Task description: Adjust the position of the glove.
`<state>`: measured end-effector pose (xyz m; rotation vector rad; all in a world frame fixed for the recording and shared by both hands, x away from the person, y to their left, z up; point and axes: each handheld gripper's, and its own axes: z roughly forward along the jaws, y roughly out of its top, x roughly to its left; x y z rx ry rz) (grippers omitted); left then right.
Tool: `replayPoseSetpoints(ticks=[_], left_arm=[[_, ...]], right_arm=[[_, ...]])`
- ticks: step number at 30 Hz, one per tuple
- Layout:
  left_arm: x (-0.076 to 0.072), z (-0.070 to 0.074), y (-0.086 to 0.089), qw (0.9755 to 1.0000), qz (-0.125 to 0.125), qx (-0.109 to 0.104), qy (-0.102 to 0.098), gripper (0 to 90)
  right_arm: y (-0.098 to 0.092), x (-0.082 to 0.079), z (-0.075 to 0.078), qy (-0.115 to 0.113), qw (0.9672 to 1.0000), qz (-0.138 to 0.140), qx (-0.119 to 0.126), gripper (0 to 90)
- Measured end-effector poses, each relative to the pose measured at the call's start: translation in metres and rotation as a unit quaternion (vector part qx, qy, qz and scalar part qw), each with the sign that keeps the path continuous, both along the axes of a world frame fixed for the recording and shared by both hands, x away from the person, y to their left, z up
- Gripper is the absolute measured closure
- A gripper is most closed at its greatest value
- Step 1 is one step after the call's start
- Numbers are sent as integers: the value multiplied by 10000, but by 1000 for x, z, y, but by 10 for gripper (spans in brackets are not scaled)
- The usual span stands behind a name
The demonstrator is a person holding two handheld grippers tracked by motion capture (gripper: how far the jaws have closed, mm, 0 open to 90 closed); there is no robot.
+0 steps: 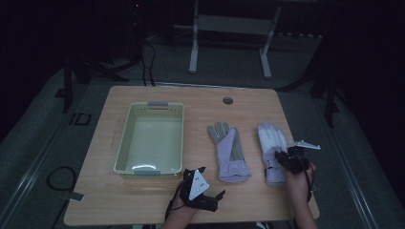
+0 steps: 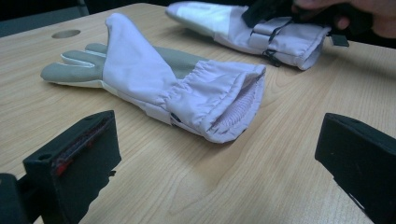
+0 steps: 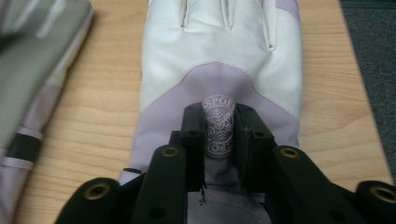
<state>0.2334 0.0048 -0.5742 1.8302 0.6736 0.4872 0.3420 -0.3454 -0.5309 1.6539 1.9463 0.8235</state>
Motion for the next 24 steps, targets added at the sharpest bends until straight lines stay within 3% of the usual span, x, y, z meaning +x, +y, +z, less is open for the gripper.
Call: replayPoseSetpoints(ticks=[2, 5, 7, 8, 9, 10, 13, 19, 21, 24], left_arm=[[0, 0, 0, 10000, -2, 1, 0, 2], [0, 0, 0, 10000, -6, 0, -2, 2], [0, 0, 0, 10000, -6, 5, -1, 2], [0, 0, 0, 10000, -6, 5, -2, 2], [0, 0, 0, 10000, -7, 2, -7, 2], [0, 0, 0, 10000, -12, 3, -15, 1], [-1, 0, 0, 10000, -20, 5, -16, 2], [-1, 0, 0, 10000, -31, -12, -30, 1], [-1, 0, 0, 10000, -34, -17, -28, 2], [-1, 0, 0, 10000, -32, -32, -25, 2]], right_arm=[[-1, 2, -1, -25, 9999, 144, 70, 645], [-4, 2, 3, -75, 9995, 283, 132, 616], [-8, -1, 12, -303, 9975, 640, 14, 542], [-8, -1, 12, -303, 9975, 640, 14, 542], [-11, -2, 16, -406, 9940, 1013, 40, 519], [-13, -2, 17, -369, 9919, 1215, -35, 505], [-17, 0, 17, -290, 9891, 1440, -126, 504], [-30, 11, 12, -120, 9897, 1429, -17, 483], [-31, 15, 6, -7, 9899, 1412, 117, 483], [-28, 16, -6, 137, 9894, 1444, 106, 498]])
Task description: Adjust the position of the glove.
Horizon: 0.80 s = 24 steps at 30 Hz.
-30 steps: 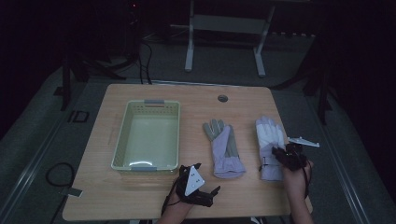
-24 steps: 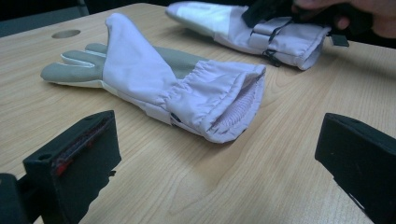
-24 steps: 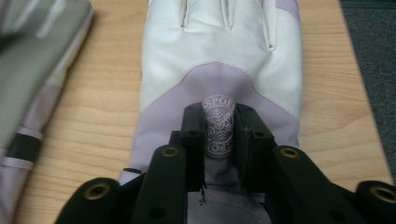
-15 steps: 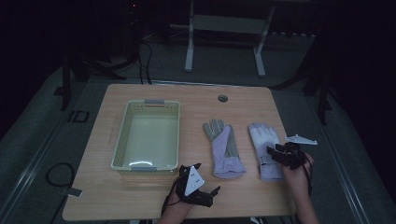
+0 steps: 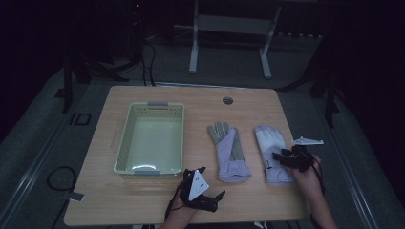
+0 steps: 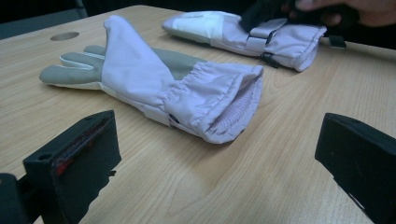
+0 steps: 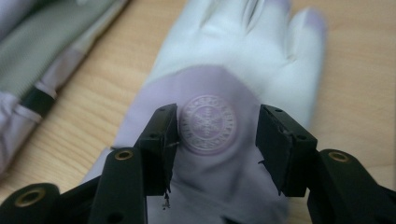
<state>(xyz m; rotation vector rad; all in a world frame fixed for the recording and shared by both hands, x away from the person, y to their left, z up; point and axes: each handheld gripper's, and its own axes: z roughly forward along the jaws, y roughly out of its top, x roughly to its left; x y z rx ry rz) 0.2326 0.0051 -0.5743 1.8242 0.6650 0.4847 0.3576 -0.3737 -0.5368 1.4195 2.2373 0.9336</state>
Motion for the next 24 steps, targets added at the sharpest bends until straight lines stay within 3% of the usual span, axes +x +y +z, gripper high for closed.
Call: replayPoseSetpoints(ticks=[1, 2, 8, 13, 18, 19, 21, 24], left_arm=[[0, 0, 0, 10000, -5, 17, -11, 2], [0, 0, 0, 10000, -4, 24, -10, 2], [0, 0, 0, 10000, 20, 19, 11, 2], [0, 0, 0, 10000, 27, 33, 12, 2], [0, 0, 0, 10000, 36, 23, 8, 2], [0, 0, 0, 10000, 36, 25, 8, 2], [0, 0, 0, 10000, 45, 24, 11, 2], [0, 0, 0, 10000, 52, 3, 21, 1]], right_arm=[[0, -1, -3, -17, 10000, 18, -36, 514], [-1, -3, -5, -17, 10000, -24, 92, 599], [1, -6, -6, -47, 9996, -172, 217, 709], [0, -8, 4, -17, 9988, -360, 324, 786], [-3, -12, 26, -160, 9977, -430, 498, 794], [-2, -14, 40, -252, 9976, -431, 475, 794], [-2, -15, 44, -274, 9974, -437, 500, 794], [2, -18, 65, -408, 9972, -372, 501, 795]])
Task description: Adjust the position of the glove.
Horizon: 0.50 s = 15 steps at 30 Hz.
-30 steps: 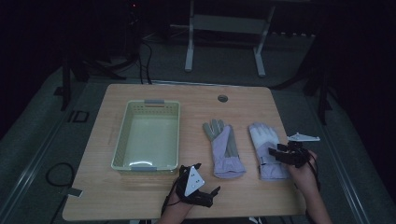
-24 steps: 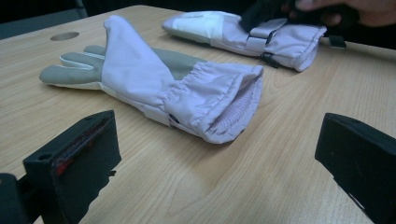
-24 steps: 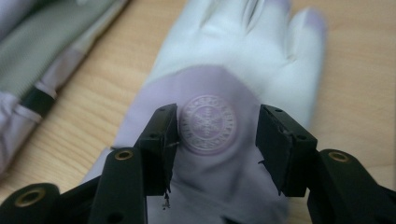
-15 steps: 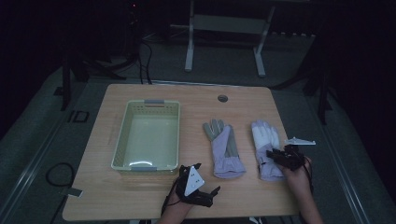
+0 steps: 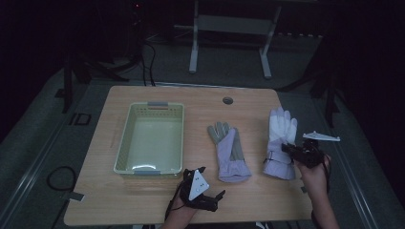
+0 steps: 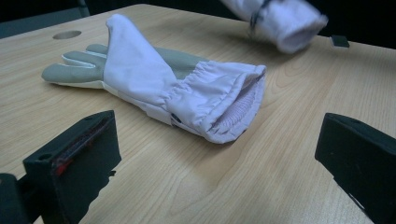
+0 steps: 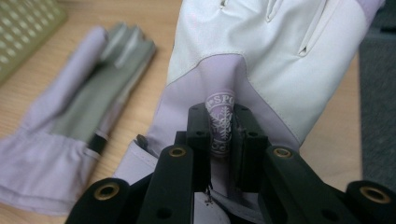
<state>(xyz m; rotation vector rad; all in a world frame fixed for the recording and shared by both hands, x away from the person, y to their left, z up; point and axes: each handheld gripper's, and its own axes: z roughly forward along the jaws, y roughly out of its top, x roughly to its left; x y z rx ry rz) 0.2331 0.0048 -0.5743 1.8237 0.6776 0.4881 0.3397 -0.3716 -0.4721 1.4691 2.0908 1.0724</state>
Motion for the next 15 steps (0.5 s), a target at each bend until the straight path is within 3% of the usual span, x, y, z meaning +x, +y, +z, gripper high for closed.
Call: replayPoseSetpoints(ticks=[7, 15], left_arm=[[0, 0, 0, 10000, -6, 17, -17, 1], [0, 0, 0, 10000, -14, 23, -31, 2]], right_arm=[[21, -14, 41, -355, 9992, 143, 71, 793], [53, -20, 57, -494, 9977, 441, 165, 792]])
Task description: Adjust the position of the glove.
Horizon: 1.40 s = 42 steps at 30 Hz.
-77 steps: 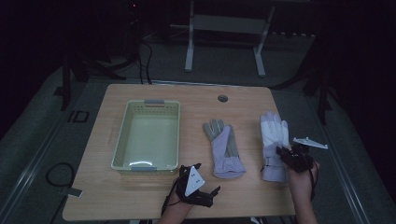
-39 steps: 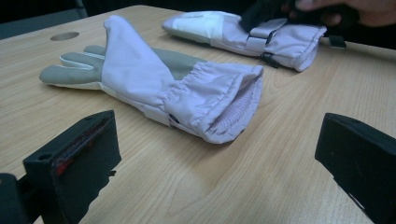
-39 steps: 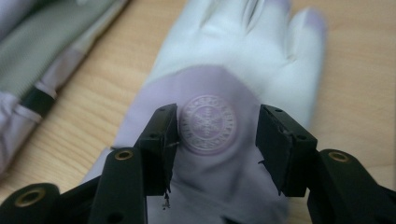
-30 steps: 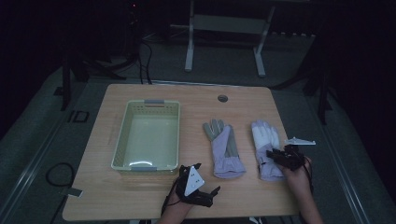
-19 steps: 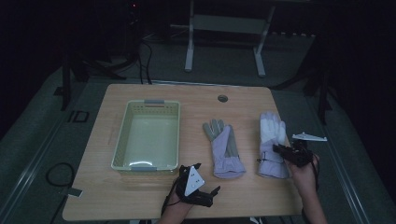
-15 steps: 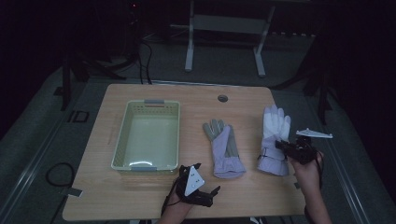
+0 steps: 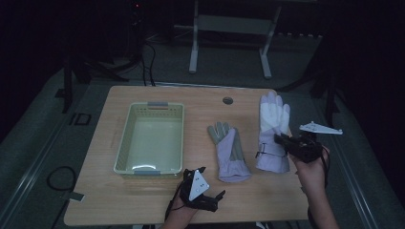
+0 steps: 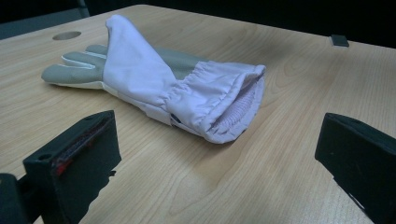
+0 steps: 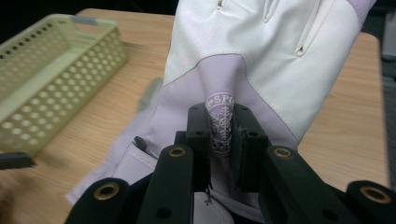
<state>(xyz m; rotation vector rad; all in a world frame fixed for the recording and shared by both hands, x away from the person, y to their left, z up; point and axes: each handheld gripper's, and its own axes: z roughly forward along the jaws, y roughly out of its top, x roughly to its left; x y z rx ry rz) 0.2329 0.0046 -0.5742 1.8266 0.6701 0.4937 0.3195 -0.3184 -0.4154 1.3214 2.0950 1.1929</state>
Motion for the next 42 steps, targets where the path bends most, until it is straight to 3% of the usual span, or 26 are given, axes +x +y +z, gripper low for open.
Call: replayPoseSetpoints(ticks=[5, 8, 14, 20, 26, 30, 35, 42], left_arm=[[0, 0, 0, 10000, 6, -22, 9, 2], [0, 0, 0, 10000, -3, 0, 4, 2], [0, 0, 0, 10000, -8, 5, 7, 1], [0, 0, 0, 10000, -8, 8, 3, 2], [0, 0, 0, 10000, -16, 2, 8, 2], [0, 0, 0, 10000, -20, 0, 8, 2], [0, 0, 0, 10000, -23, -5, 15, 2], [0, 0, 0, 10000, -13, -14, 23, 1]], right_arm=[[25, -2, -4, 50, 9998, 166, -55, 790], [45, 0, -17, 274, 9991, 321, -46, 791], [63, 3, -34, 567, 9975, 420, 16, 791], [84, 12, -43, 633, 9970, 440, -37, 790], [94, 21, -59, 783, 9961, 405, -91, 788], [99, 29, -80, 1000, 9938, 393, -293, 782], [100, 33, -90, 1084, 9926, 376, -396, 777], [104, 39, -97, 1089, 9910, 556, -538, 761]])
